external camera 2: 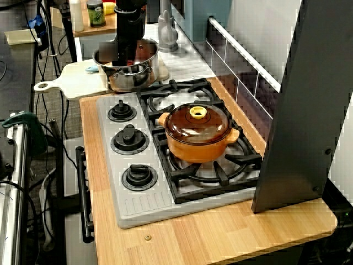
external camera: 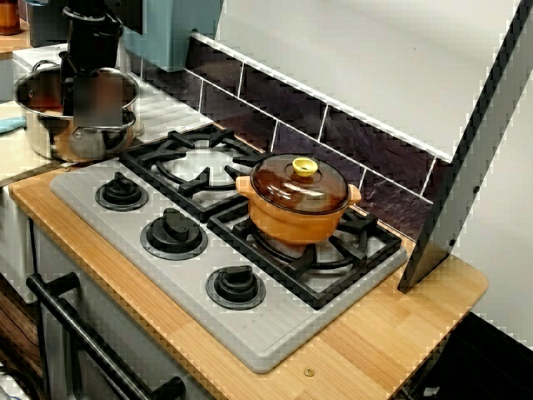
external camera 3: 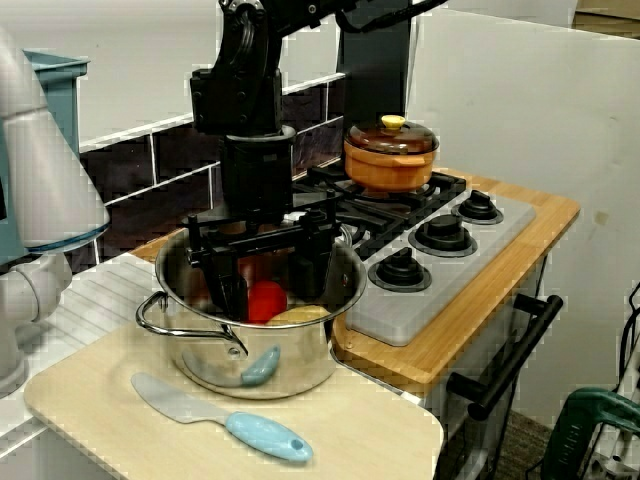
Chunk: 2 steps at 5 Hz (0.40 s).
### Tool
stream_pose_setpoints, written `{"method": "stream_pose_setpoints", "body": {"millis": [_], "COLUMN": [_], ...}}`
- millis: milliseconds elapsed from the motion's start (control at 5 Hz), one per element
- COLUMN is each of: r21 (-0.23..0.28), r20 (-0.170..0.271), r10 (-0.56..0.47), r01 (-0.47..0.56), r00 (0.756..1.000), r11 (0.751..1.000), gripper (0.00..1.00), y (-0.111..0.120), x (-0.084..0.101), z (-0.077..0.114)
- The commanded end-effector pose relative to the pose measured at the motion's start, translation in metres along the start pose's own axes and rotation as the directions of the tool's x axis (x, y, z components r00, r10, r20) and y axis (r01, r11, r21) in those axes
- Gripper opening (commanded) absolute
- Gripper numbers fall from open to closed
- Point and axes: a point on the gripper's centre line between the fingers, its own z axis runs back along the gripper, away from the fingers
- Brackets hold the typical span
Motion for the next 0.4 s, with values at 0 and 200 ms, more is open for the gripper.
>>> {"method": "stream_pose_setpoints", "body": {"millis": [0, 200], "r21": [0.000, 0.011], "r20": [0.000, -0.012], "r10": [0.000, 0.001], "r01": [0.000, -0.001], "r00": [1.000, 1.000], "r11": [1.000, 1.000], "gripper": [1.00, 1.00], "y": [0.0000, 0.0037], "x": [0.0000, 0.0044], "z": [0.0000, 0.0008]}}
